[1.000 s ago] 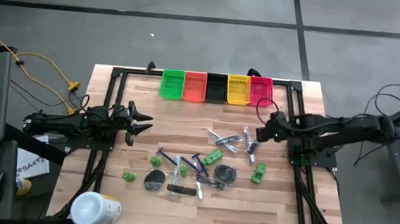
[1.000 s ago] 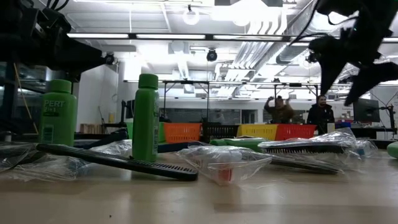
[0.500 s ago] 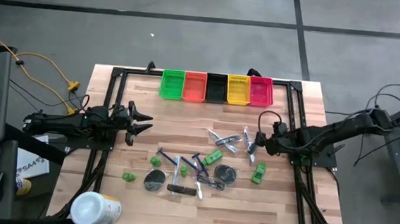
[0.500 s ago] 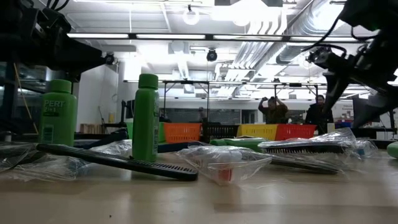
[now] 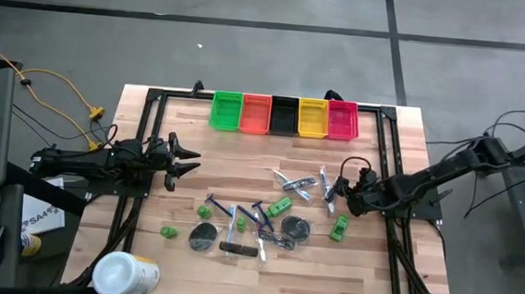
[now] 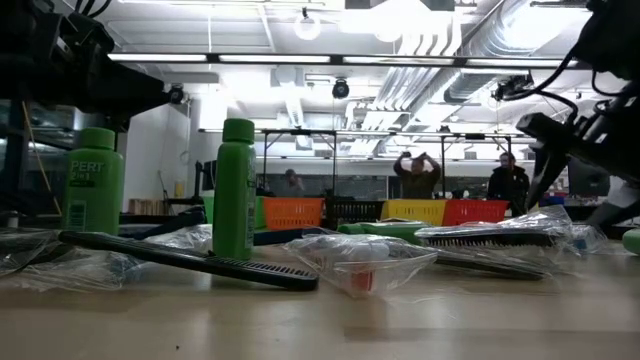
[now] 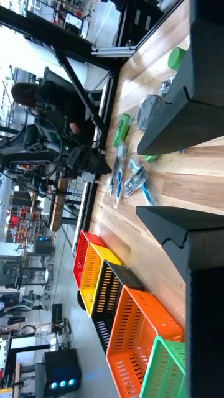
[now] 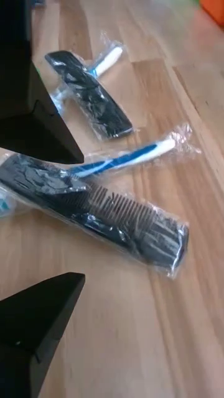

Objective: Pick & Place Travel size toiletries
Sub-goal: Put the black comb into the red bin

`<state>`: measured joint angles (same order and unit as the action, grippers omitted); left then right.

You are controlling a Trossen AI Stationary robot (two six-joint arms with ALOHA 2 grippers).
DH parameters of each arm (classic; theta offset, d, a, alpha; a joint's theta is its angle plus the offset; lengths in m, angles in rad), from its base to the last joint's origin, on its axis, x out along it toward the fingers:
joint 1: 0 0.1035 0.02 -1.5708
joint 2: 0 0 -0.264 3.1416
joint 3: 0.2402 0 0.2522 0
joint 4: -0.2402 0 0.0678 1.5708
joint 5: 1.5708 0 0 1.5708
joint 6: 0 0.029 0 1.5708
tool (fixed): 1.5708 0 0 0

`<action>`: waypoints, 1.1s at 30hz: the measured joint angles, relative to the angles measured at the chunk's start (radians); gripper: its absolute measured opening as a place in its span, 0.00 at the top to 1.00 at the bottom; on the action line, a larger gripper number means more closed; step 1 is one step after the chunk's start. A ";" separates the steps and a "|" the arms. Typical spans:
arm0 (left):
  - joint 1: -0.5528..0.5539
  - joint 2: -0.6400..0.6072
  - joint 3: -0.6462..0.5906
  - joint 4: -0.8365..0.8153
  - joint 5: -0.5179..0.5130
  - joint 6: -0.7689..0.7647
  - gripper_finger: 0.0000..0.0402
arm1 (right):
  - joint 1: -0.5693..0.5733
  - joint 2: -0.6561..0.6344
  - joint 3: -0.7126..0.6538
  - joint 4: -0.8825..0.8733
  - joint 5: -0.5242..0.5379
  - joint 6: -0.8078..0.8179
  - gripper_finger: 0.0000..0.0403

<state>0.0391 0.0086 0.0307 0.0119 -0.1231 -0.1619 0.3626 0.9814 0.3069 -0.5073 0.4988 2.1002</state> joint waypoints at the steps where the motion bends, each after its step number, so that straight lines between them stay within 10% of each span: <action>1: 0.000 0.000 0.000 0.000 0.000 0.000 0.64 | 0.000 0.008 0.000 0.016 0.000 0.001 0.27; 22: 0.000 0.000 0.000 0.000 0.000 0.000 0.64 | -0.101 0.162 0.004 0.208 0.003 -0.009 0.28; 33: 0.000 0.000 0.000 0.000 0.000 0.000 0.64 | -0.110 0.165 0.001 0.192 -0.013 -0.026 0.62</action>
<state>0.0390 0.0086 0.0303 0.0119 -0.1231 -0.1619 0.2523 1.1462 0.3079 -0.3150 0.4854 2.0745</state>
